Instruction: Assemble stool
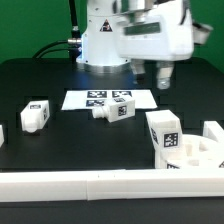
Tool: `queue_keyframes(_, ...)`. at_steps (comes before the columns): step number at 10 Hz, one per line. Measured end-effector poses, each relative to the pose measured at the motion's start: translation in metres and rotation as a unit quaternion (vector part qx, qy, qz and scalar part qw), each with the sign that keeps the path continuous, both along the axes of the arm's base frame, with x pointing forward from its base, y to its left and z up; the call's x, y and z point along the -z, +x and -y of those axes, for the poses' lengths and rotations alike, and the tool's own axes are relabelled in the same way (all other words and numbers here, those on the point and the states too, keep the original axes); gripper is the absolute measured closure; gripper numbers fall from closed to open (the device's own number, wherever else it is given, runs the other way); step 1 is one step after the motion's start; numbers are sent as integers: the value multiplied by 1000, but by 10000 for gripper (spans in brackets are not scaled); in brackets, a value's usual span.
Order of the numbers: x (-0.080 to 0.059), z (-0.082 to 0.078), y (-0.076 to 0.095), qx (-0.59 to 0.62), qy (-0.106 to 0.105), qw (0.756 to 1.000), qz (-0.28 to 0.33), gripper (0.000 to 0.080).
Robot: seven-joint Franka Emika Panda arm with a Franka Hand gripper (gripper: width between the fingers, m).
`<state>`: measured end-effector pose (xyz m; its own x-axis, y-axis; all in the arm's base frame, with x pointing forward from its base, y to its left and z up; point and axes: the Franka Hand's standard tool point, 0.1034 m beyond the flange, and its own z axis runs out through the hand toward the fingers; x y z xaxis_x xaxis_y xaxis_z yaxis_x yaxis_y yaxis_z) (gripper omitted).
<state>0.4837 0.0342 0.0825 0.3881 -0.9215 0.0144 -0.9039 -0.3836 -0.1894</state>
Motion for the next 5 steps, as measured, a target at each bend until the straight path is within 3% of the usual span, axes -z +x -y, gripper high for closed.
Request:
queue_keyframes(3, 13, 24, -13, -38, -33, 999, 5, 151)
queue_keyframes(5, 13, 22, -14, -41, -30, 999, 2, 151)
